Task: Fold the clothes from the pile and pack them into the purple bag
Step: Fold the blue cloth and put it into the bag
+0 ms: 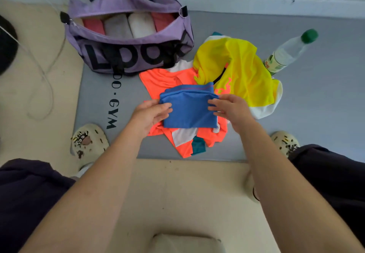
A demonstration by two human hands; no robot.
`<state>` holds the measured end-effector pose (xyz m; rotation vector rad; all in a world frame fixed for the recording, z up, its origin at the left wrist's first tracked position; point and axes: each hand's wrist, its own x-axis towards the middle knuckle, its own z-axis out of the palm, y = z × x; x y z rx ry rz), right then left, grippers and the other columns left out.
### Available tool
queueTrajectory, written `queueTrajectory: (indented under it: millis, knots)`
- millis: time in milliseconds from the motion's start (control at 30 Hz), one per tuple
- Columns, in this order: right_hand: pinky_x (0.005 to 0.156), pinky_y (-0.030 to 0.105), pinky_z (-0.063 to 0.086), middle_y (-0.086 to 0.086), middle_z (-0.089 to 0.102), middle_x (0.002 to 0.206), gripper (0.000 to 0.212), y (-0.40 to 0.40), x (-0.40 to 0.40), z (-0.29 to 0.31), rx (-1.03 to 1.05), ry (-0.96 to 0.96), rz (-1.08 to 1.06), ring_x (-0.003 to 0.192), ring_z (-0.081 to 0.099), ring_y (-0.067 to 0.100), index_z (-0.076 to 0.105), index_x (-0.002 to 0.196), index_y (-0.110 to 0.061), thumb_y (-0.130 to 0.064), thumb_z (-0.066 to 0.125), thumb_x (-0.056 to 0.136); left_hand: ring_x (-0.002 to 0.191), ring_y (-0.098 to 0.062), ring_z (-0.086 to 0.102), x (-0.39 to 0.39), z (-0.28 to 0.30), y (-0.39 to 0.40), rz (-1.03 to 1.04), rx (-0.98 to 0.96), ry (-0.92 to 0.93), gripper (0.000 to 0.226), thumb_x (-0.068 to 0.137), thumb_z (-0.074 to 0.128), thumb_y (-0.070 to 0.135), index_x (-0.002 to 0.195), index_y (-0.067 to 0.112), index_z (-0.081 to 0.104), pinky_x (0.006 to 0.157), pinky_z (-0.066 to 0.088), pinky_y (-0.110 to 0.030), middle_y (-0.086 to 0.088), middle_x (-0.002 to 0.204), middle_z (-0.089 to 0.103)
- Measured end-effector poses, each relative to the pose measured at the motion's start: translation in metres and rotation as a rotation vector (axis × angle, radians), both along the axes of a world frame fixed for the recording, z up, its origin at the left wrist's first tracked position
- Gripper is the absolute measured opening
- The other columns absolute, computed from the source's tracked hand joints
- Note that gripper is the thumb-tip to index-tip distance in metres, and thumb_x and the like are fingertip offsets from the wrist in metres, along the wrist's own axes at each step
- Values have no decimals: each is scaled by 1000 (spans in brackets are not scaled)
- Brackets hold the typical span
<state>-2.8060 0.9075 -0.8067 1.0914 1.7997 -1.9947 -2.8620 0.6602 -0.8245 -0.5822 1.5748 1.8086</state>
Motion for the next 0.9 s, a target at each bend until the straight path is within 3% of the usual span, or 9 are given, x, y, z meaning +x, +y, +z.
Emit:
queueTrajectory:
  millis: [133,200,267,433,567,633,733,800,900]
  knots:
    - [48,25,47,7,70,74,11,1,-42,-15,196,-69,46,53,66,16,54,86,-13,-13,64,92,38,-3,58,-39,-20,13,-77,-373,85,12,89,70,14,80,14,63,38,41,-13,4,52,67]
    - [45,26,43,10,68,69,15,2,-56,-27,258,-101,52,51,63,21,53,83,-16,-14,64,92,29,-2,45,-56,-37,17,-102,-515,140,18,87,73,18,73,15,63,35,35,-13,0,48,59]
    - [44,26,42,9,67,63,16,3,-65,-40,328,-113,74,45,60,21,53,81,-18,-13,64,92,32,0,43,-69,-55,19,-144,-608,201,16,84,76,22,74,14,66,40,37,-12,1,51,55]
    - [44,25,45,4,65,55,9,10,-80,-64,458,-86,66,37,54,15,61,83,-18,-17,68,90,71,-14,60,-85,-89,20,-173,-712,288,20,81,78,27,93,11,76,76,51,-30,-3,74,68]
    - [45,23,43,3,63,61,12,10,-79,-72,529,-51,53,42,51,13,66,96,-12,-21,68,89,82,-19,66,-80,-95,22,-138,-746,351,25,82,78,28,96,8,75,79,50,-30,-6,90,73]
    - [50,20,40,-3,60,68,16,11,-71,-70,669,-42,81,54,52,8,63,93,-15,-29,70,86,83,-19,63,-73,-89,16,-94,-794,347,32,78,80,38,94,13,70,76,47,-27,0,86,67]
    - [52,26,33,-12,52,68,25,11,-52,-64,819,-97,192,61,47,3,56,81,-19,-38,71,83,66,-27,66,-61,-80,0,-227,-824,217,46,73,78,54,67,12,62,68,54,-35,-6,67,69]
    - [51,29,32,-8,55,68,29,4,-41,-63,836,-157,290,63,49,10,58,79,-17,-43,70,83,58,-28,64,-52,-73,-5,-364,-732,80,54,72,78,56,69,3,66,71,57,-43,-17,69,72]
    - [60,31,35,-2,56,84,39,-9,-35,-64,820,-234,286,77,53,20,57,99,-13,-47,70,83,68,-22,63,-45,-71,-1,-383,-642,45,43,72,83,45,73,5,67,80,56,-48,-19,83,73]
